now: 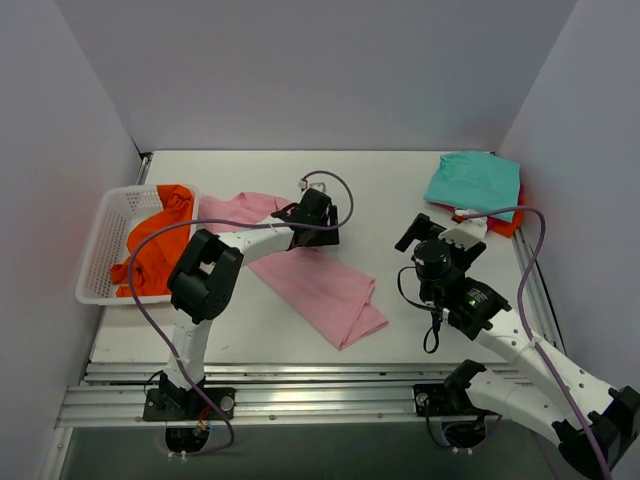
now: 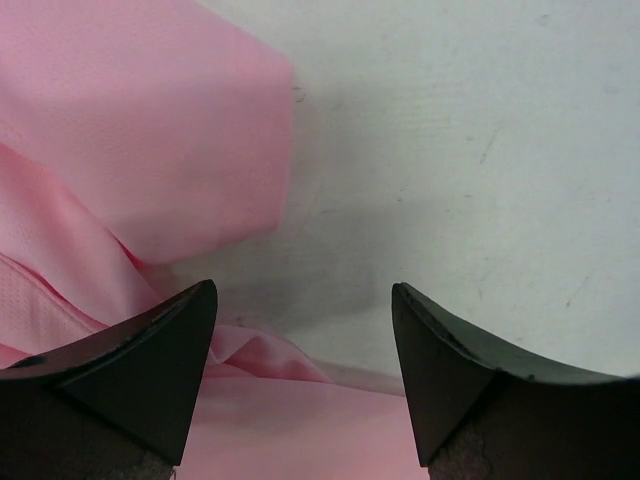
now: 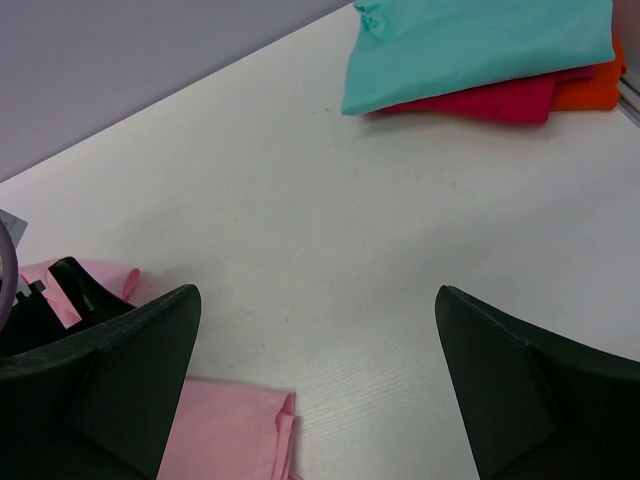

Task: Fold and stack the t-shirts
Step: Flatten out the tshirt

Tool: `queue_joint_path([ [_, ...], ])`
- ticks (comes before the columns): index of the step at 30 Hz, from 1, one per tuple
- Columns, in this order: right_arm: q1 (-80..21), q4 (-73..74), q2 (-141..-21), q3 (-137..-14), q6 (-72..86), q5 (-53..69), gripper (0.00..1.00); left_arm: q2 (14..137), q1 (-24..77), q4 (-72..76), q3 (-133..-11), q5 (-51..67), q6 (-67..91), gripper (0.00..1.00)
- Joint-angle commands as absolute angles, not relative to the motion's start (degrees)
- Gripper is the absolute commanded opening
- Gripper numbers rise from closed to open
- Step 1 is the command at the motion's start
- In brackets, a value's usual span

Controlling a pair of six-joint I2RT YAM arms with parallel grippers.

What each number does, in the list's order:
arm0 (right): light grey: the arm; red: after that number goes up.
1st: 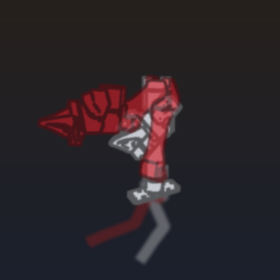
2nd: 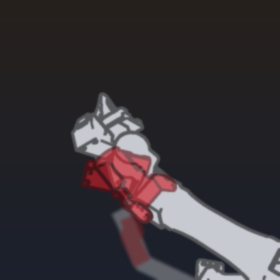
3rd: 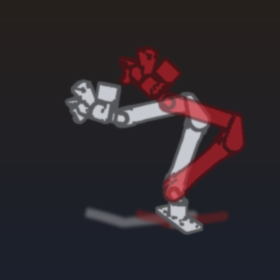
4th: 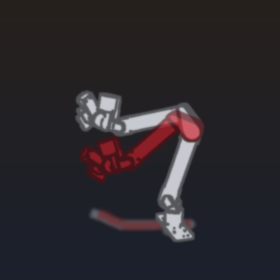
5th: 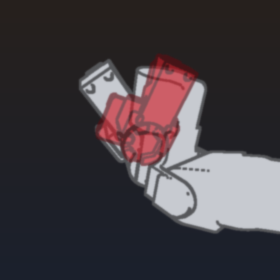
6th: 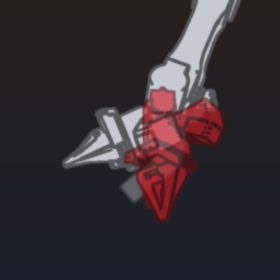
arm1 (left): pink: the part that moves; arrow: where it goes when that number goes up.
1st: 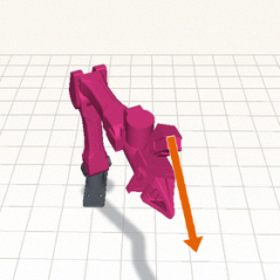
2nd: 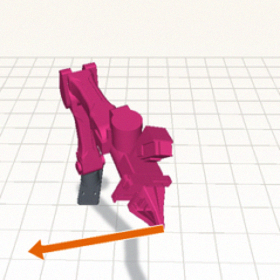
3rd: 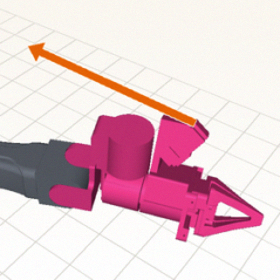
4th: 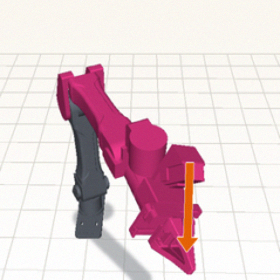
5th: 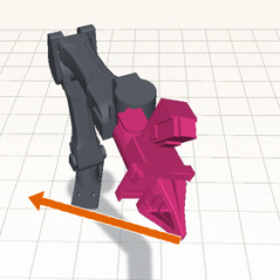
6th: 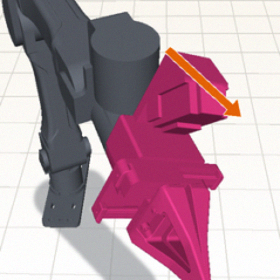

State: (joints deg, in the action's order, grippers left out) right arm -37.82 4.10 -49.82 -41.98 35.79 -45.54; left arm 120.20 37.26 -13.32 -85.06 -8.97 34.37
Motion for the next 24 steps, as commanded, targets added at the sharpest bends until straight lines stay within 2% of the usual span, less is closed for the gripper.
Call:
queue_joint_path([
  [1, -37.44, 3.16, -49.92, -41.66, 35.24, -46.32, 1.00, 115.23, 37.35, -15.73, -90.00, -11.86, 32.70, 0.79],
  [8, -37.44, 2.90, -50.27, -41.48, 34.80, -46.41, 1.00, 109.17, 38.67, -18.19, -92.63, -16.17, 29.62, 0.79],
  [12, -37.44, 2.99, -50.19, -41.66, 34.72, -46.23, 1.00, 109.68, 38.50, -14.34, -93.94, -15.74, 24.89, 0.81],
  [17, -37.44, 2.99, -49.48, -41.48, 34.72, -46.05, 1.00, 121.77, 36.04, -13.80, -100.62, -11.00, 22.06, 0.80],
  [24, -37.35, 2.46, -49.31, -41.05, 34.45, -45.00, 1.00, 136.66, 34.45, -17.22, -111.18, -11.07, 23.02, 0.75],
])
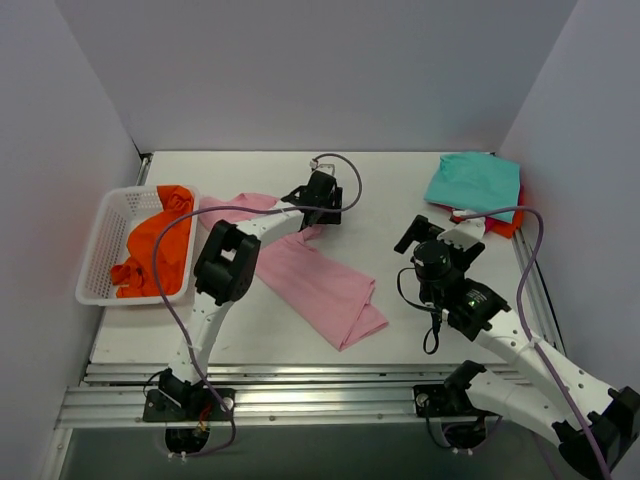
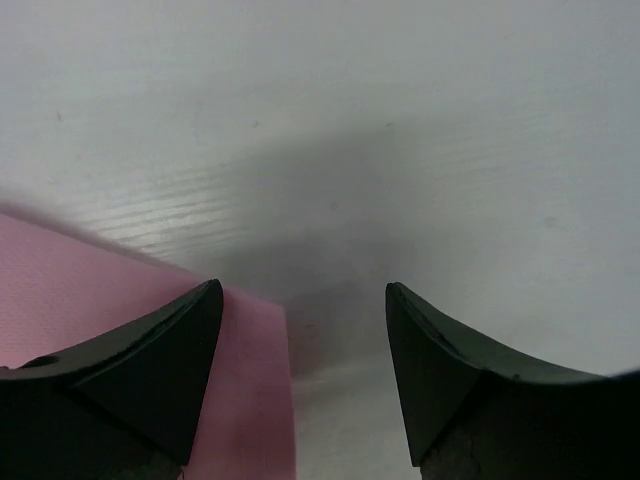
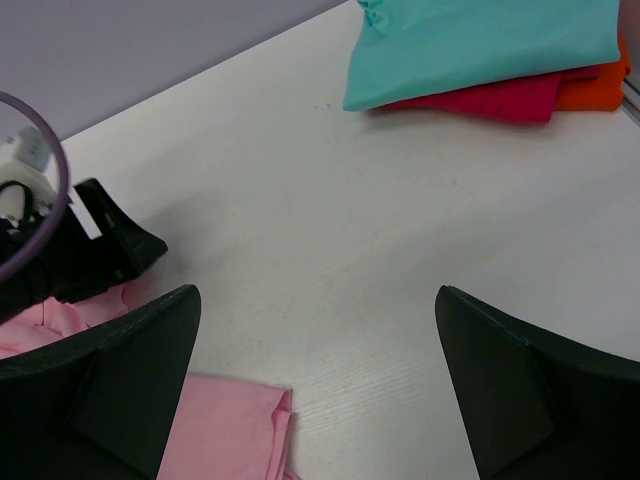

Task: Fold and stack the t-shirts
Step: Flatten out the tshirt

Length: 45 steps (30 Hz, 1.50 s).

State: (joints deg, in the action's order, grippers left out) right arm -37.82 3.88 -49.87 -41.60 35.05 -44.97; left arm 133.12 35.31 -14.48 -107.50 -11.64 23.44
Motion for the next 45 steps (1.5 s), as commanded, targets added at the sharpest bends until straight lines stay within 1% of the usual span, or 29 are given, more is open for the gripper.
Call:
queue_joint_path([
  [1, -37.35, 2.46, -49.48, -41.04, 34.37, -45.00, 1.00, 137.28, 34.45, -17.05, -111.27, -11.25, 23.38, 0.75],
  [5, -37.27, 2.29, -50.10, -41.04, 34.28, -44.82, 1.00, 136.06, 34.10, -14.34, -108.12, -11.95, 23.91, 0.74],
  [11, -37.35, 2.02, -50.80, -41.13, 34.28, -44.91, 1.00, 132.81, 33.92, -14.24, -105.65, -13.44, 23.38, 0.74],
  [16, -37.27, 1.76, -51.59, -41.04, 34.19, -44.74, 1.00, 124.74, 35.06, -10.29, -98.72, -18.00, 21.98, 0.74],
  [20, -37.27, 1.76, -52.29, -41.31, 34.19, -44.65, 1.00, 122.79, 36.03, -14.22, -100.10, -21.96, 19.78, 0.74],
  [26, -37.27, 1.85, -51.77, -41.13, 34.10, -44.91, 1.00, 123.40, 36.39, -16.26, -100.11, -23.82, 19.33, 0.75],
  [30, -37.27, 1.93, -51.68, -41.22, 34.19, -44.83, 1.00, 124.80, 36.30, -15.73, -99.32, -22.86, 19.51, 0.75],
  [36, -37.27, 2.02, -51.68, -41.22, 34.19, -45.17, 1.00, 128.93, 36.39, -18.10, -102.03, -23.11, 20.21, 0.75],
  [45, -37.27, 2.11, -51.85, -41.22, 34.28, -45.26, 1.00, 131.57, 36.12, -19.42, -102.92, -23.47, 20.65, 0.74],
])
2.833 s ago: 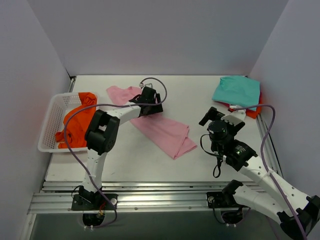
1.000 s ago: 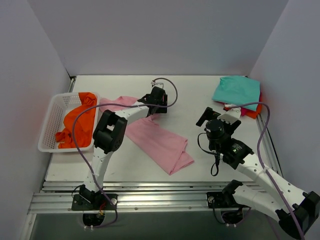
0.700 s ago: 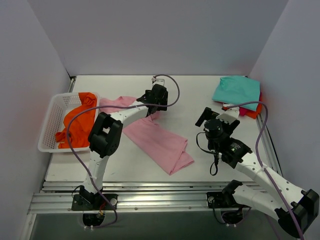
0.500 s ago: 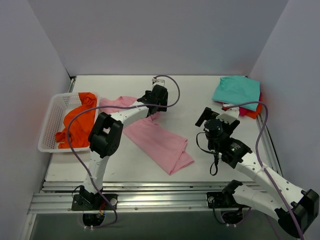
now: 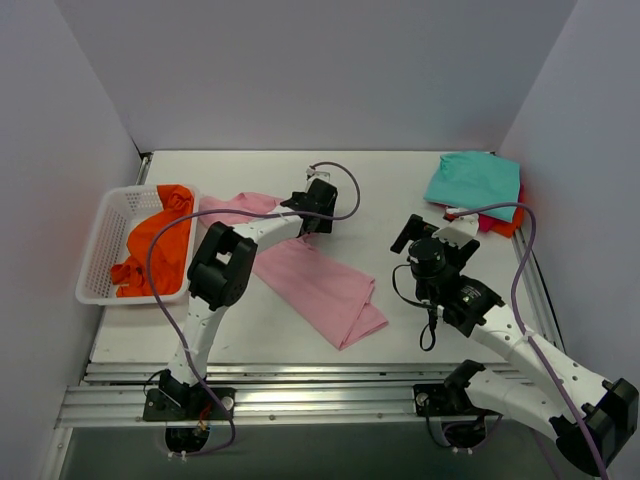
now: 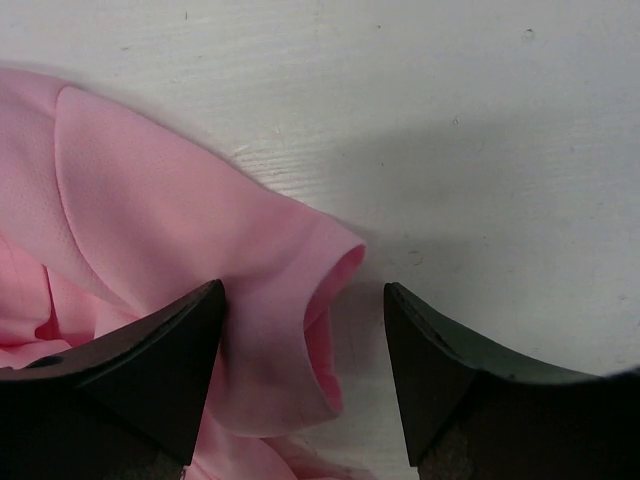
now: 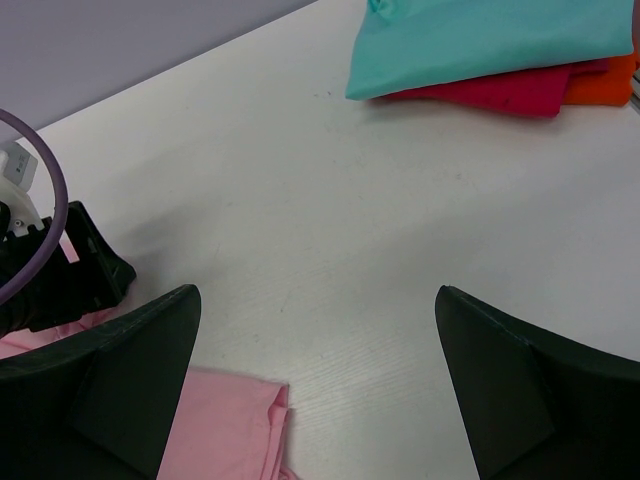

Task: Fold and stack the t-shirts
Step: Flatten out the tshirt

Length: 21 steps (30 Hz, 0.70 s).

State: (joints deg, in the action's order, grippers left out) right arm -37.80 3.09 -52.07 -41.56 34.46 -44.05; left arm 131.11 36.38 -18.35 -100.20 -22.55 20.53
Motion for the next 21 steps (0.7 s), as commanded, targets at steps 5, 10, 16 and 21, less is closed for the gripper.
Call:
queue_joint_path([
  [5, -37.27, 1.93, -52.12, -41.05, 34.28, -45.35, 1.00, 133.33, 35.34, -19.25, -103.27, -23.64, 21.44, 0.21],
  [10, -37.27, 1.50, -54.04, -40.96, 35.41, -44.65, 0.99, 132.11, 34.37, -17.06, -101.26, -23.20, 22.24, 0.02],
  [16, -37.27, 5.71, -54.50, -40.96, 44.80, -34.20, 0.94, 123.06, 33.23, -14.50, -96.33, -24.00, 22.76, 0.02],
  [21, -37.44, 10.80, -50.54, -33.23, 55.71, -32.35, 0.93, 117.17, 32.34, -13.36, -93.61, -23.20, 22.94, 0.02],
])
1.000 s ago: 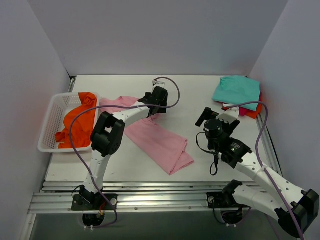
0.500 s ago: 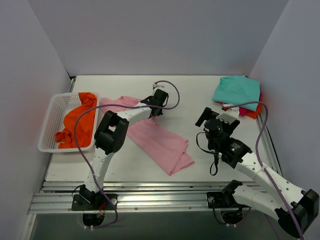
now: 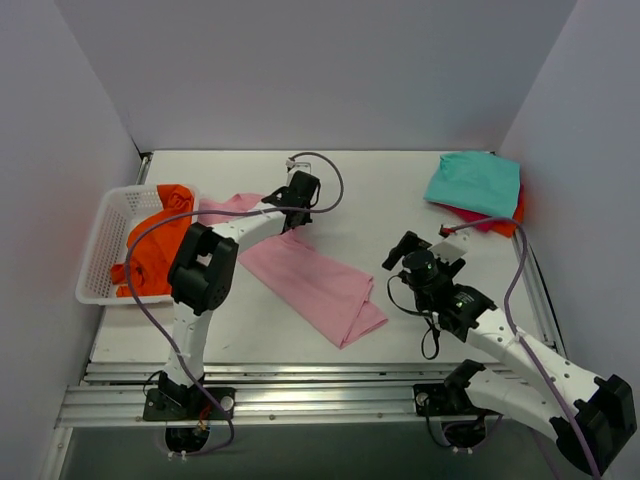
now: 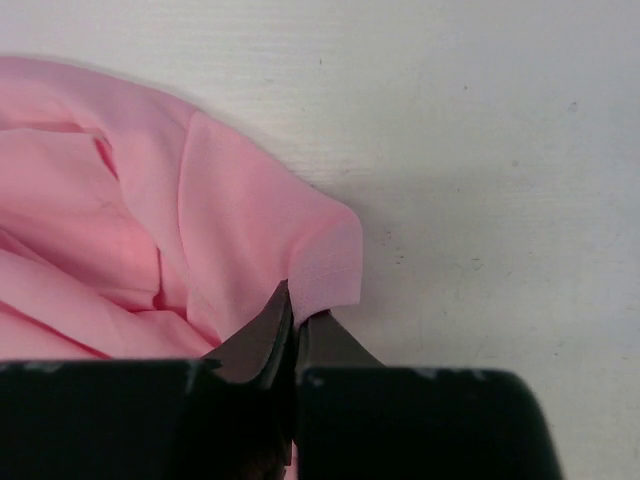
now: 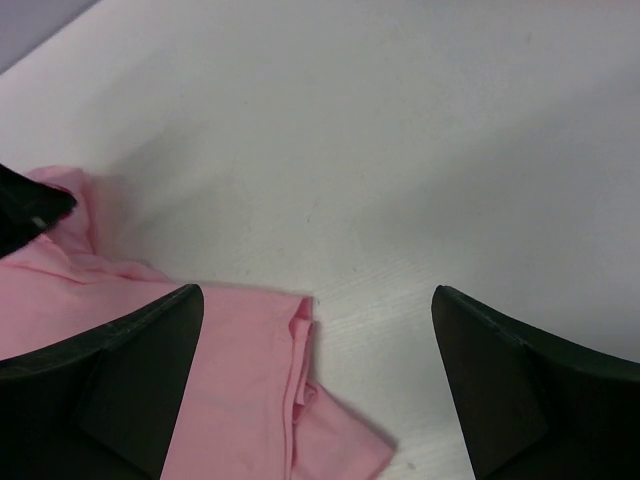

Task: Fold and stack the t-shirts
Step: Flatten out the tshirt

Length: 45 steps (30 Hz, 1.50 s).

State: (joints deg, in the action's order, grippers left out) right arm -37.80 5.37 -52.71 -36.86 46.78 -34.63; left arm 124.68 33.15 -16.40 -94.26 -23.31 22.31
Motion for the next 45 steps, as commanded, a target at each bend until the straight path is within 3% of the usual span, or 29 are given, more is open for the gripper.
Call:
queue_joint_path([
  [1, -37.44, 11.59, -50.45, -32.35, 57.03, -30.95, 0.93, 116.64, 32.17, -13.01, -92.99, -23.03, 22.85, 0.02],
  [10, -41.04, 6.68, -53.61, -21.19, 69.94, -23.64, 0.88, 114.43, 31.20, -11.69, -90.71, -21.09, 23.91, 0.02],
  [18, -56.23, 11.52, -55.10, -20.57, 82.87, -32.34, 0.88, 113.12, 30.24, -10.64, -88.77, -19.87, 24.26, 0.02],
  [25, -63.01, 11.60, -60.38, -19.77, 90.87, -36.37, 0.85, 112.77, 29.97, -10.64, -87.81, -19.69, 24.43, 0.02],
  [38, -63.11, 13.36, -58.54, -17.75, 94.31, -42.98, 0.80, 111.80, 29.62, -9.58, -86.13, -18.90, 24.70, 0.02],
  [45, -61.97, 7.39, -67.04, -19.51, 90.53, -42.02, 0.72, 112.15, 29.53, -9.23, -86.05, -18.54, 24.70, 0.02],
])
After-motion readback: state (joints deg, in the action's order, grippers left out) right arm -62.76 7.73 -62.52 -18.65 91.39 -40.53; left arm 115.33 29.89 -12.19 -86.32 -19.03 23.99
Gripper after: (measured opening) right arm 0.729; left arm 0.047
